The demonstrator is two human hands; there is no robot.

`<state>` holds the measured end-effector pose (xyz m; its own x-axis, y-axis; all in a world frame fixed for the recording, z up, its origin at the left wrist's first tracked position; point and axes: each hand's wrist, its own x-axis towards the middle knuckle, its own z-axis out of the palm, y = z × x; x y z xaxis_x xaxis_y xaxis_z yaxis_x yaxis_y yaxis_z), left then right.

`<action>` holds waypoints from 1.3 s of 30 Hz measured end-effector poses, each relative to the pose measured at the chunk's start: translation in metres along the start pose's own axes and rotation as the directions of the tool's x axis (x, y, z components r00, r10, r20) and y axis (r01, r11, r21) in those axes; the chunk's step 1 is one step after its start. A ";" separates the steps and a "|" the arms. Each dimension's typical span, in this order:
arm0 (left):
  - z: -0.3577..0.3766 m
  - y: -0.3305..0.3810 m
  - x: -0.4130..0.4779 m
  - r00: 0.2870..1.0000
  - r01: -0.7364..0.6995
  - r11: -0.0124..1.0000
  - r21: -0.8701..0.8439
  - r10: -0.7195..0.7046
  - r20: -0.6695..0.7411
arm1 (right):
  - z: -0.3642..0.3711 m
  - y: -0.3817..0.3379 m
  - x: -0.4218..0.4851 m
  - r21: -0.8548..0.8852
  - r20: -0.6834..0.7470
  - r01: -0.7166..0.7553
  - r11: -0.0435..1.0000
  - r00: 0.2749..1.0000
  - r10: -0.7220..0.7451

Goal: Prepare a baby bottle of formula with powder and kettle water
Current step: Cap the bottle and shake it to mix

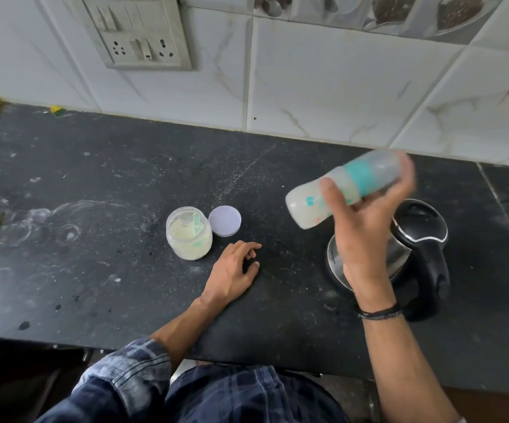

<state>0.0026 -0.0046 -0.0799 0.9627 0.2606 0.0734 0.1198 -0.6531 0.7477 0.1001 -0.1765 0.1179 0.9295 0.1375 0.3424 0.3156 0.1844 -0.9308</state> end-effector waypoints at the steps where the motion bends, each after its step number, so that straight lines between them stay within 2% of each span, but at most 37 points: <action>1: 0.000 0.000 0.000 1.000 -0.003 1.000 0.002 0.003 0.005 | 0.001 -0.001 0.000 -0.031 0.076 -0.024 0.999 0.997 0.027; 2: -0.001 -0.001 0.000 1.000 -0.009 1.000 0.002 0.009 0.011 | 0.000 0.001 -0.003 -0.048 0.108 -0.028 0.998 0.994 0.033; 3: -0.001 -0.001 -0.001 1.000 -0.014 1.000 0.000 0.014 0.015 | 0.000 -0.001 -0.005 -0.032 0.081 -0.003 0.999 0.997 0.006; 6: -0.001 0.000 0.000 1.000 -0.011 1.000 0.005 0.011 0.006 | 0.001 0.006 -0.002 0.046 -0.094 0.041 0.998 0.995 -0.037; 8: -0.001 0.000 0.001 1.000 -0.009 1.000 0.011 0.009 0.003 | 0.003 0.004 0.003 0.079 -0.003 -0.045 0.996 0.999 0.045; 10: -0.002 -0.001 0.001 1.000 -0.020 1.000 0.014 0.019 0.020 | 0.001 0.007 0.001 0.001 0.112 -0.084 0.997 0.990 0.083; 11: -0.002 -0.001 0.001 0.999 -0.024 1.000 0.012 0.024 0.025 | 0.002 0.008 -0.002 -0.007 0.102 -0.056 0.998 0.993 0.057; 14: -0.002 0.000 0.001 1.000 -0.020 1.000 0.011 0.020 0.010 | 0.002 0.015 -0.005 0.043 -0.044 0.030 0.999 0.999 -0.028; 18: -0.001 -0.002 0.001 0.999 -0.023 1.000 0.017 0.023 0.023 | 0.005 0.008 -0.005 0.019 0.068 -0.048 0.999 0.997 0.046; 20: -0.001 -0.001 0.001 1.000 -0.024 1.000 0.012 0.024 0.019 | 0.008 0.002 -0.004 0.096 -0.040 -0.017 0.995 0.999 0.021; 22: 0.000 -0.001 0.001 1.000 -0.016 1.000 0.010 0.016 0.004 | 0.007 0.003 0.002 0.103 -0.153 0.045 0.994 0.988 -0.029; 23: 0.000 -0.001 0.002 1.000 -0.013 1.000 0.012 0.013 0.001 | 0.007 0.001 0.005 0.091 -0.132 0.051 0.995 0.991 -0.039; 26: 0.000 -0.001 0.001 1.000 -0.019 1.000 0.017 0.019 0.017 | 0.010 -0.002 0.001 -0.024 0.104 0.022 0.999 0.994 -0.020; 27: 0.000 -0.001 0.002 1.000 -0.022 1.000 0.013 0.022 0.021 | 0.011 -0.003 -0.003 -0.015 0.104 0.050 0.999 0.993 -0.048; 30: -0.001 0.000 0.002 1.000 -0.015 1.000 0.010 0.015 0.009 | 0.012 0.001 -0.001 0.074 -0.036 0.105 0.992 0.994 -0.103; 34: -0.003 0.000 0.000 0.999 -0.022 1.000 0.009 0.021 0.028 | 0.013 -0.002 -0.001 -0.009 0.115 0.041 0.999 0.993 -0.039; 37: -0.002 0.002 0.001 1.000 -0.018 1.000 0.001 0.018 0.006 | 0.008 -0.002 0.000 0.054 -0.032 0.122 0.991 0.992 -0.121; 39: -0.002 0.003 0.000 1.000 -0.013 1.000 0.005 0.013 -0.001 | 0.004 -0.004 0.007 0.019 0.003 0.094 0.995 0.996 -0.094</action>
<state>0.0029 -0.0048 -0.0766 0.9637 0.2534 0.0837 0.1089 -0.6597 0.7436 0.1044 -0.1722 0.1246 0.8952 0.1222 0.4287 0.3978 0.2151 -0.8919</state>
